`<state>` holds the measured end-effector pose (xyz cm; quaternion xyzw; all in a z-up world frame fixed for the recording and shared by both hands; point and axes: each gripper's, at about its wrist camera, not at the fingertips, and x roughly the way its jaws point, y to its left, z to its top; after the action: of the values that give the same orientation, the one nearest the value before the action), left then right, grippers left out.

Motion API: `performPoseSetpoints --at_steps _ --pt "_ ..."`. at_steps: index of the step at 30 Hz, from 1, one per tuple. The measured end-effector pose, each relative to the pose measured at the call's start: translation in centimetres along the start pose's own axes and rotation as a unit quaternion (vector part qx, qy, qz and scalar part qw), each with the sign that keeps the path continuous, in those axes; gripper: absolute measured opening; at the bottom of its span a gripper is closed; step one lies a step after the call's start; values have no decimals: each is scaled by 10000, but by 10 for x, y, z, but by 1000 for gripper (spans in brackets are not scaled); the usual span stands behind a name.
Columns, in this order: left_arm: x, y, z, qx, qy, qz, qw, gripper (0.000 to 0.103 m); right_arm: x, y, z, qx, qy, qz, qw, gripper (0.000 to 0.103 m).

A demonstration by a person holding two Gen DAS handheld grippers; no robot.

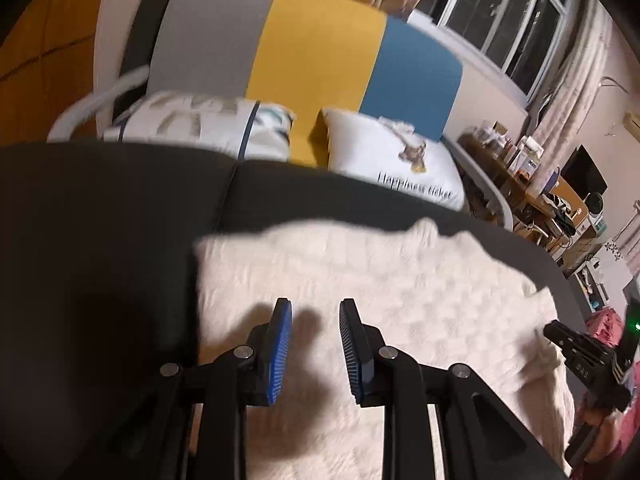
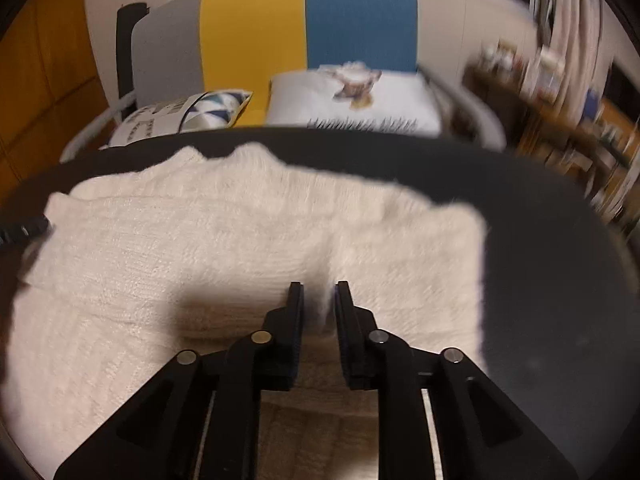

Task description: Fold clothes

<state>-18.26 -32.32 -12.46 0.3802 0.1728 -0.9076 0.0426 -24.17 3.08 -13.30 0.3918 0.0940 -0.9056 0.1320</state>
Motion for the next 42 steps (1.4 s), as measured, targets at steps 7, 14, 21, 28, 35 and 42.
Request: performPoseSetpoints --at_steps 7,14,21,28,35,42 --pt "26 -12 9 378 314 368 9981 24 -28 18 21 -607 -592 -680 9941 62" --pt "41 -7 -9 556 326 553 9964 25 0 40 24 -781 -344 -270 9960 62" --pt "36 2 -10 371 332 359 9981 25 24 42 7 -797 225 -390 9958 61" --pt "31 4 -12 447 367 374 9976 25 0 58 17 -1069 -106 -468 9931 61" --pt "20 13 -24 478 293 496 9972 25 16 87 19 -1233 10 -72 9923 62" --pt "-1 2 -21 552 222 840 9947 25 21 90 -7 -816 259 280 9959 62"
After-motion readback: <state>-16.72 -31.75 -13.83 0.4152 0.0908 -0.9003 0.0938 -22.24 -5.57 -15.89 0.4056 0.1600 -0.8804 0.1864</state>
